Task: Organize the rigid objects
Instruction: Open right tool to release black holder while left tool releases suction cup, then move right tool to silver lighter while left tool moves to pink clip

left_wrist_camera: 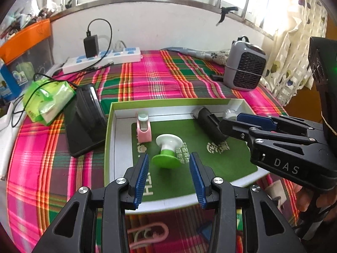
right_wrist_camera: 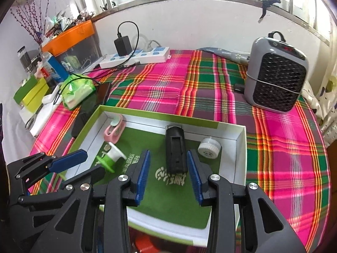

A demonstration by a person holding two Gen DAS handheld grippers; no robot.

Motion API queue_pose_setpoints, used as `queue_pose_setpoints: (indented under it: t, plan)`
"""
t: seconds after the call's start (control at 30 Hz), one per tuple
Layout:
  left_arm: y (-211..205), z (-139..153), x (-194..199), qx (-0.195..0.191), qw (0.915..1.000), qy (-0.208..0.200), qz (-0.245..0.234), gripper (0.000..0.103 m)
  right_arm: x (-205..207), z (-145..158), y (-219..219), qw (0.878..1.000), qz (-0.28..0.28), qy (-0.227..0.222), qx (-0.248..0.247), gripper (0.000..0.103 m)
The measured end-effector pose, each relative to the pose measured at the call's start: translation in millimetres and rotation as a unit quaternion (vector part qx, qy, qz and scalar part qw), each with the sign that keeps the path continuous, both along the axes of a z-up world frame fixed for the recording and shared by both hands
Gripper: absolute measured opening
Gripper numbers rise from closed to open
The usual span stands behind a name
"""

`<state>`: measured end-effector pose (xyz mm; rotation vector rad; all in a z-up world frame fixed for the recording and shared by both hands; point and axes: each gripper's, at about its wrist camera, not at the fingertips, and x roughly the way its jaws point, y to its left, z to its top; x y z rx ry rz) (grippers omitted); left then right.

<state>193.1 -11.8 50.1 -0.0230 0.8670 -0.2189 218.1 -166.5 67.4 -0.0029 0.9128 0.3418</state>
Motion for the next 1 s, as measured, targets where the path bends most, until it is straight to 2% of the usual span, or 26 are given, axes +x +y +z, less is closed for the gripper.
queue_pose_setpoints:
  t: [0.3, 0.53, 1.0]
  plan:
    - [8, 12, -35, -0.008, 0.9998, -0.018, 0.003, 0.039, -36, 11, -8, 1.000, -0.010, -0.018, 0.012, 0.038]
    - [15, 10, -56, -0.015, 0.9997, -0.018, 0.008, 0.039, -60, 13, -13, 0.999, -0.019, -0.030, 0.015, 0.038]
    - [57, 0, -98, -0.049, 0.9966, -0.023, 0.062, 0.039, -109, 4, -50, 0.995, -0.090, -0.031, 0.028, 0.038]
